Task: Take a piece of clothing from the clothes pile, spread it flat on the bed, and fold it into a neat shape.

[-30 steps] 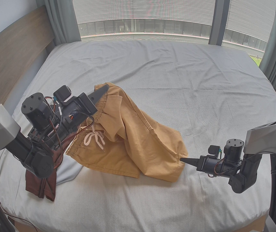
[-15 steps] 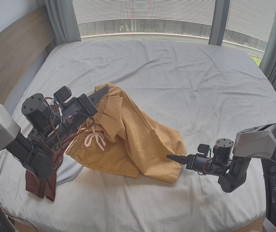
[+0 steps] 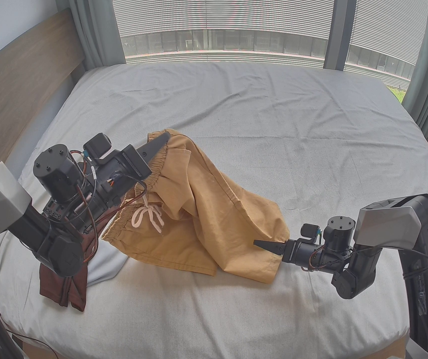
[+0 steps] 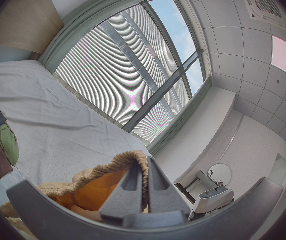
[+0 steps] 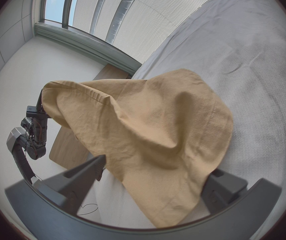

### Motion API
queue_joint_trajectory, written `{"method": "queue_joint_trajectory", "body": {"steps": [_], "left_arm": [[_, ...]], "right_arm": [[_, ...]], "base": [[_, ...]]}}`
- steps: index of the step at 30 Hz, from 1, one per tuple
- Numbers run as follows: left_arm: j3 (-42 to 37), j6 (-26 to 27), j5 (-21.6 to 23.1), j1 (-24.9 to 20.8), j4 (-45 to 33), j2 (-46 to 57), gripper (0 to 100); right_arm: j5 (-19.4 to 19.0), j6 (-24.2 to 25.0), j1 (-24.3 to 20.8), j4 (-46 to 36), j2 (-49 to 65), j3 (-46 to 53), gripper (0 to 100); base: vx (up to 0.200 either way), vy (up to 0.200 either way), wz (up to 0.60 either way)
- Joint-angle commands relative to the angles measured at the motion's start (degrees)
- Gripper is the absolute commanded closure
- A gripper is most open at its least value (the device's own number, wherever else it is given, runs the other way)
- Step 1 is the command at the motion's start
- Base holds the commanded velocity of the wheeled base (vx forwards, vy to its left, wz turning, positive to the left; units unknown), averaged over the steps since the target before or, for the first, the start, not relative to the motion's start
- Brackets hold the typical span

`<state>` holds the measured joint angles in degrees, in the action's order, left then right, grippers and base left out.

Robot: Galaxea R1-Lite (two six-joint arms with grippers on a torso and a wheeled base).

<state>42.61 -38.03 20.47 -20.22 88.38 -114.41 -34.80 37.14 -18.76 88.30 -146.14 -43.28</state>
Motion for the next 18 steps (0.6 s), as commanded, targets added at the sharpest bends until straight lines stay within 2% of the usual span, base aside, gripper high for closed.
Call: {"method": "queue_joint_trajectory", "body": {"steps": [1,8,18], "left_arm": [[0.1,0.0,0.0,0.0,0.0,0.0,100],[0.2,-0.3,0.0,0.1,0.0,0.0,100],[0.8,-0.5,0.1,0.2,0.0,0.3,100]], "right_arm": [[1.2,-0.1,0.0,0.1,-0.3,-0.1,100],[1.4,0.2,0.1,0.2,1.9,0.6,100],[0.9,0.6,2.4,0.1,17.2,7.9,100]], "base": [[0.0,0.0,0.0],[0.0,0.0,0.0],[0.0,0.0,0.0]]}}
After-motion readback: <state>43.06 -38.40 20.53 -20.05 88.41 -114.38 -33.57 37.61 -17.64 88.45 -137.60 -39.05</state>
